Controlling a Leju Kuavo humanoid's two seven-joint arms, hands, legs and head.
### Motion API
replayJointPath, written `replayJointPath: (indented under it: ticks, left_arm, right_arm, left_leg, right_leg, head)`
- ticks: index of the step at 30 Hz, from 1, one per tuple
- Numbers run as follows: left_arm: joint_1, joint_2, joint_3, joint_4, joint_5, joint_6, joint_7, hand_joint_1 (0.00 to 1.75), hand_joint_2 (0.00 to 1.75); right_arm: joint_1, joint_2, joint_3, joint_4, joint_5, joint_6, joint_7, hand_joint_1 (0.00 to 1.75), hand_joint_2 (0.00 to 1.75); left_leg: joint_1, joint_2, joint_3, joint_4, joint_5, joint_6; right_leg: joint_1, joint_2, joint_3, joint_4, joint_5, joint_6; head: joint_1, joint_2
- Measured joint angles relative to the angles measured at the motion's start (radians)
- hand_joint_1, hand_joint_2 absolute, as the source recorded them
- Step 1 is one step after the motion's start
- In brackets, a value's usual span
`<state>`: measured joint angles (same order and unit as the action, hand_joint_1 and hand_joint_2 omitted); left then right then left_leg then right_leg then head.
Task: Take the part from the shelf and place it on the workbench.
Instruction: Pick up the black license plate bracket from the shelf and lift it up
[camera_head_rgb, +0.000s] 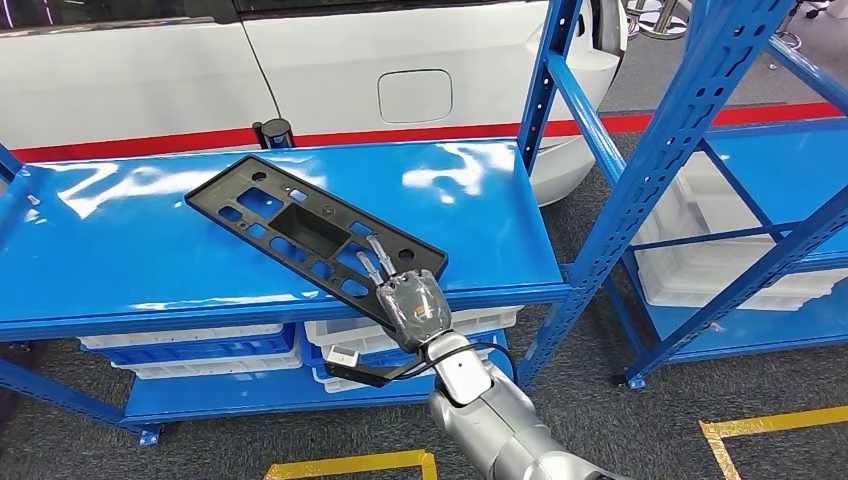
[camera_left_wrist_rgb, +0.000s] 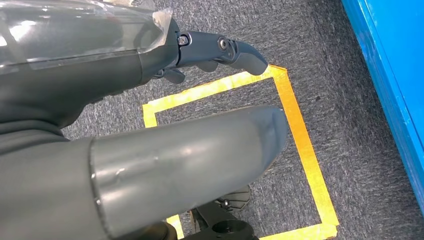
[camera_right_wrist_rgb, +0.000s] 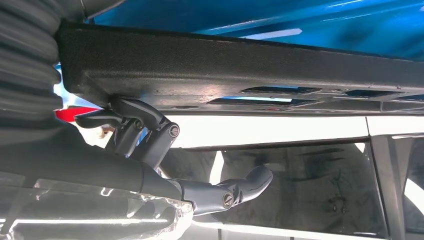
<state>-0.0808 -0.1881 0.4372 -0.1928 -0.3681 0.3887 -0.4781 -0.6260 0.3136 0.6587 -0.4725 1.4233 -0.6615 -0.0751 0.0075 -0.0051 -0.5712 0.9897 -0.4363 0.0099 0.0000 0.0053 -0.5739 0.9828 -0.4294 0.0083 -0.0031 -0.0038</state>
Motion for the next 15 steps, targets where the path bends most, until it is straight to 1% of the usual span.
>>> replayJointPath:
  ticks: [15]
  left_arm:
    - [0.000, 0.000, 0.000, 0.000, 0.000, -0.002, 0.000, 0.00, 0.00]
  right_arm:
    - [0.000, 0.000, -0.002, 0.001, 0.004, 0.000, 0.000, 0.00, 1.75]
  left_leg:
    - [0.000, 0.000, 0.000, 0.000, 0.000, 0.000]
  right_leg:
    - [0.000, 0.000, 0.000, 0.000, 0.000, 0.000]
  head:
    - [0.000, 0.000]
